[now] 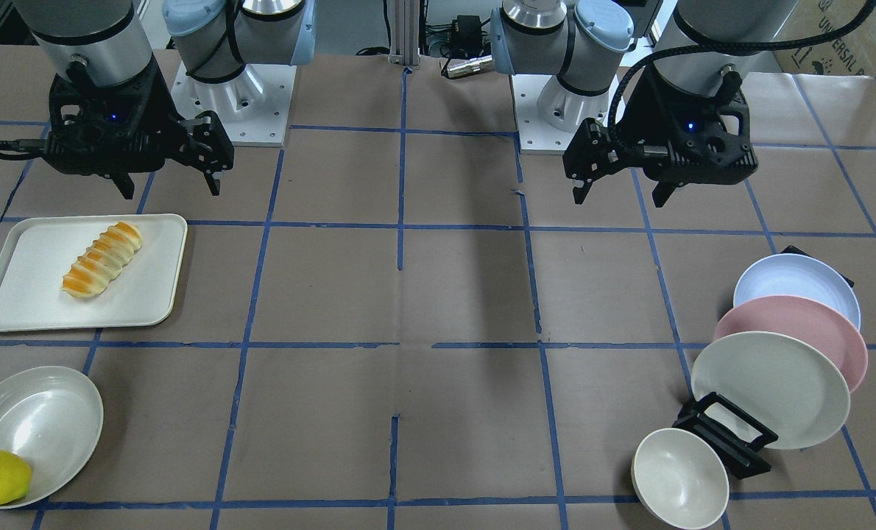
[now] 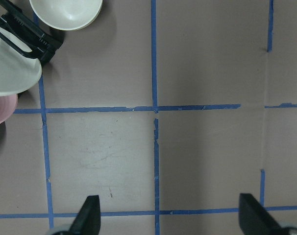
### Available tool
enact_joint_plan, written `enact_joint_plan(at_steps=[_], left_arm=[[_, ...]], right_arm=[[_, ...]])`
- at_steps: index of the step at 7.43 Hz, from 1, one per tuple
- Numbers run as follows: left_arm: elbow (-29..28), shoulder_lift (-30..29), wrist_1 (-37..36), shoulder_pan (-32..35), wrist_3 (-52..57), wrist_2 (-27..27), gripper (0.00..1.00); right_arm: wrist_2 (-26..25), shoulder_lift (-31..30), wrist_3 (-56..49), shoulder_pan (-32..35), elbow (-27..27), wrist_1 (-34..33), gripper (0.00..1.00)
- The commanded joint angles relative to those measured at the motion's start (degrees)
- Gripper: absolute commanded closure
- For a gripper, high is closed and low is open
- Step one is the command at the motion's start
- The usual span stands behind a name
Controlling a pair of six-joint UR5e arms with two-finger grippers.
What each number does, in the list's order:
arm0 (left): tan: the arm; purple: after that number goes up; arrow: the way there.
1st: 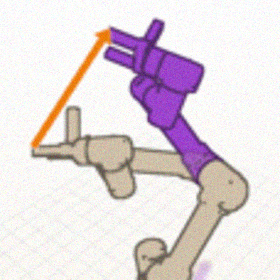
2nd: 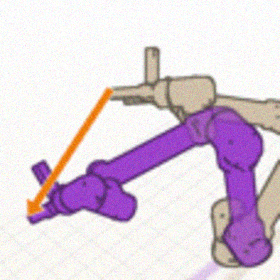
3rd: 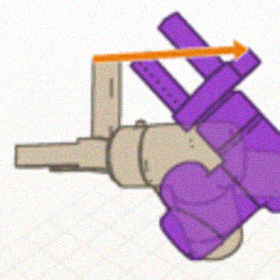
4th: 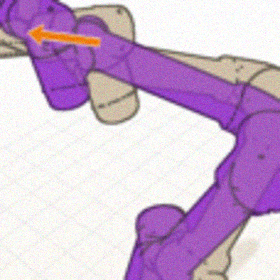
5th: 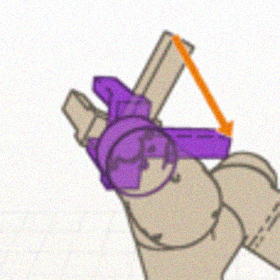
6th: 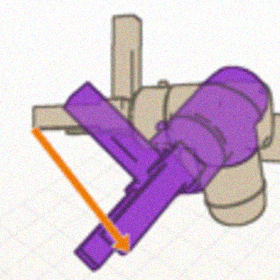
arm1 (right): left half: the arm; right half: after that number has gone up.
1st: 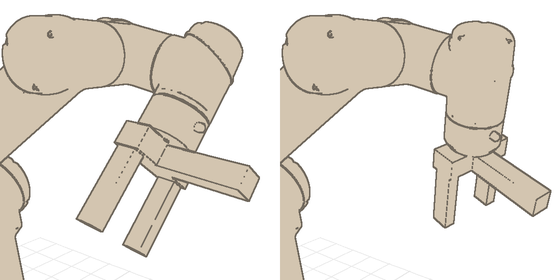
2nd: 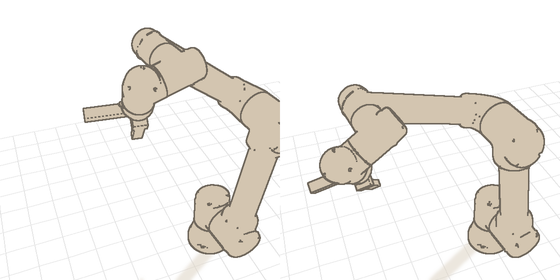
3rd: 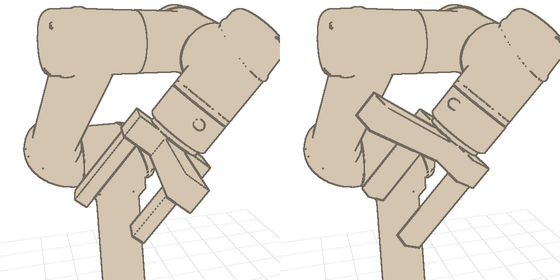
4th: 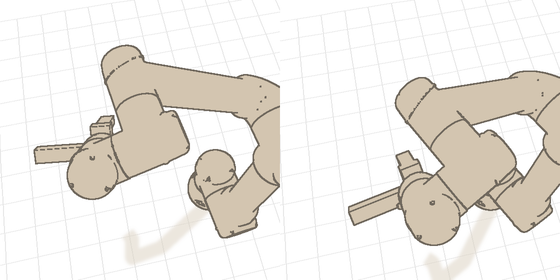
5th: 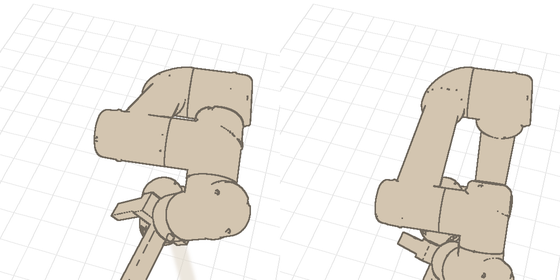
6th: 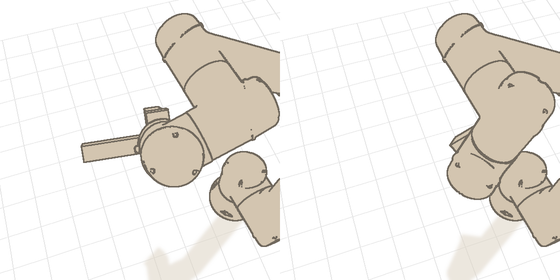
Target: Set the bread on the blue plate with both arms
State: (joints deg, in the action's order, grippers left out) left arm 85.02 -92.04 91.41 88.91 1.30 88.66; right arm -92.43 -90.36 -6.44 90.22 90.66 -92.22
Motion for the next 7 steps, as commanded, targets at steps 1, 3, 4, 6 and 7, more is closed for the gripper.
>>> enact_joint_plan(at_steps=[1, 3, 4, 6, 7], left_arm=[[1.4, 0.9, -0.5, 0.0, -0.2, 0.0, 0.00], [0.3, 1.1, -0.8, -3.9, 6.6, 1.8, 0.00], [0.3, 1.1, -0.6, -9.6, 13.1, 2.2, 0.00], [0.1, 0.5, -0.3, -21.0, 24.0, 1.5, 0.00], [0.1, 0.0, -0.3, -26.4, 29.0, 1.4, 0.00]], right_arm=[[0.1, 0.2, -0.7, 0.0, 0.1, -0.2, 0.00], [0.0, 0.0, -8.5, -6.3, 0.7, -0.3, 0.01], [0.2, -0.3, -13.8, -12.4, 2.0, -0.6, 0.02], [0.1, -1.2, -22.5, -19.5, 5.6, -3.6, 0.04], [-0.9, -1.9, -25.9, -21.0, 9.4, -7.9, 0.05]])
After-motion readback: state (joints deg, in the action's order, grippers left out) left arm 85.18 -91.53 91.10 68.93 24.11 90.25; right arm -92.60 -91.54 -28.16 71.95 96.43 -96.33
